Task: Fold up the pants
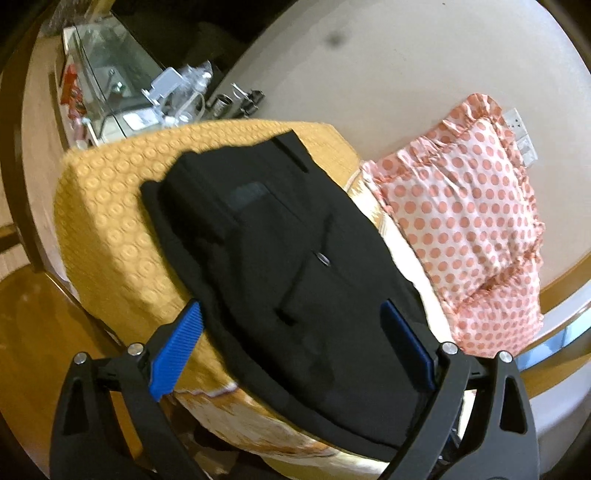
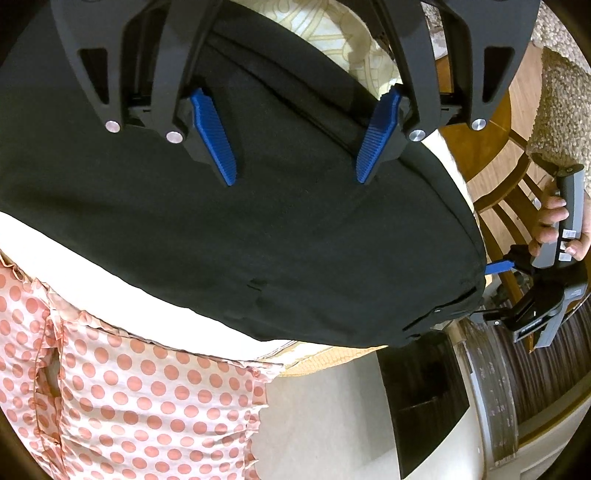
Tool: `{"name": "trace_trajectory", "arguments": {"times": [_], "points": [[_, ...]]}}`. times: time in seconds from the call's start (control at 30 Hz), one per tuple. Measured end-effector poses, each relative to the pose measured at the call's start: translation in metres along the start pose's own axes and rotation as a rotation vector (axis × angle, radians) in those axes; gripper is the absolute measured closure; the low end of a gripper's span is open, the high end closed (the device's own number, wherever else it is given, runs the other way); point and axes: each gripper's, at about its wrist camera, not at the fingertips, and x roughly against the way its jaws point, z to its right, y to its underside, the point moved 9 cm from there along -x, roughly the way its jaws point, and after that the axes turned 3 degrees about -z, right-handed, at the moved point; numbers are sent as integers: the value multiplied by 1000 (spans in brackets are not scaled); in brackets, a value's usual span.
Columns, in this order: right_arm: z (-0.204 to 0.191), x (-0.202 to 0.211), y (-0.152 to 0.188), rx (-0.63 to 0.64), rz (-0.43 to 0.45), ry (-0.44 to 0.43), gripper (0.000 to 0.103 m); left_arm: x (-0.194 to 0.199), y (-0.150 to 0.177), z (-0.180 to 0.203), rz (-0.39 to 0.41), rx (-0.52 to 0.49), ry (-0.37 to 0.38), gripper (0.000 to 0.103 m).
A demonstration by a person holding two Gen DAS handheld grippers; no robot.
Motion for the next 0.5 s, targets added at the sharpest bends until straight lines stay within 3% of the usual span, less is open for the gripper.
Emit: {"name": "trace_trajectory", "arguments": {"times": [0.13, 0.33, 0.5], "points": [[-2, 0, -1, 7, 1, 0, 31, -10, 15, 16, -71, 36, 128, 10], [-2, 1, 0, 14, 4, -3, 31, -13, 0, -2, -39, 90, 56, 45], [-2, 3, 0, 13, 10, -8, 31, -14, -10, -9, 3, 89, -5, 51]]}}
